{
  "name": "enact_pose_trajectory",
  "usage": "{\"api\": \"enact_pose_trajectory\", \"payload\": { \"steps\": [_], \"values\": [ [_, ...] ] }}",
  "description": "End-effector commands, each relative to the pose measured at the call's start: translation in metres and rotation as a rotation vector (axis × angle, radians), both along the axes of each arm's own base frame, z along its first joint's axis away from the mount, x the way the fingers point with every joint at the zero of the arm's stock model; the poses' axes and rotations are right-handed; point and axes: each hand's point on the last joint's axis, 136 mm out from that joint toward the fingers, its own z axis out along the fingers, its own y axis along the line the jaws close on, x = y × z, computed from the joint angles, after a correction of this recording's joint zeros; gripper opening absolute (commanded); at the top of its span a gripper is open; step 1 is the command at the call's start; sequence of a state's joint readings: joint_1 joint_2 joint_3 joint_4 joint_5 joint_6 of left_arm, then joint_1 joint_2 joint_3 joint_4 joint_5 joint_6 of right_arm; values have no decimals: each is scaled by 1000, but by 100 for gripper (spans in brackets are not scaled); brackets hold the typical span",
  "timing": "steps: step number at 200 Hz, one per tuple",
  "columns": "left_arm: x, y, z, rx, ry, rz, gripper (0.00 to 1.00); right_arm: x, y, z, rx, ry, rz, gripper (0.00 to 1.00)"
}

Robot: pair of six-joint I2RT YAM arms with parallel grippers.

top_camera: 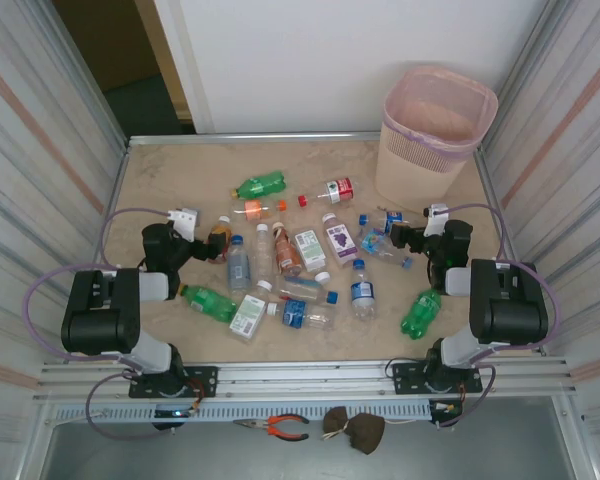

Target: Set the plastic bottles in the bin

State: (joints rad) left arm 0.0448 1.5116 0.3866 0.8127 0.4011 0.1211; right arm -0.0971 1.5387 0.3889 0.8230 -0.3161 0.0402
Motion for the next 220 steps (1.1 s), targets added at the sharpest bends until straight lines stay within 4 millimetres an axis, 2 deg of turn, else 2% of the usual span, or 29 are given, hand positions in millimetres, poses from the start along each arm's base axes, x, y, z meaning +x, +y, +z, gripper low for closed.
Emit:
{"api": "enact_pose_trajectory", "payload": {
  "steps": [1, 220],
  "values": [
    [1, -1, 6, 16, -35, -22, 99, -1, 2, 3, -8, -21, 19, 99],
    [2, 2, 9, 4, -37, -14, 99, -1, 0, 6, -19, -22, -3, 99]
  ]
}}
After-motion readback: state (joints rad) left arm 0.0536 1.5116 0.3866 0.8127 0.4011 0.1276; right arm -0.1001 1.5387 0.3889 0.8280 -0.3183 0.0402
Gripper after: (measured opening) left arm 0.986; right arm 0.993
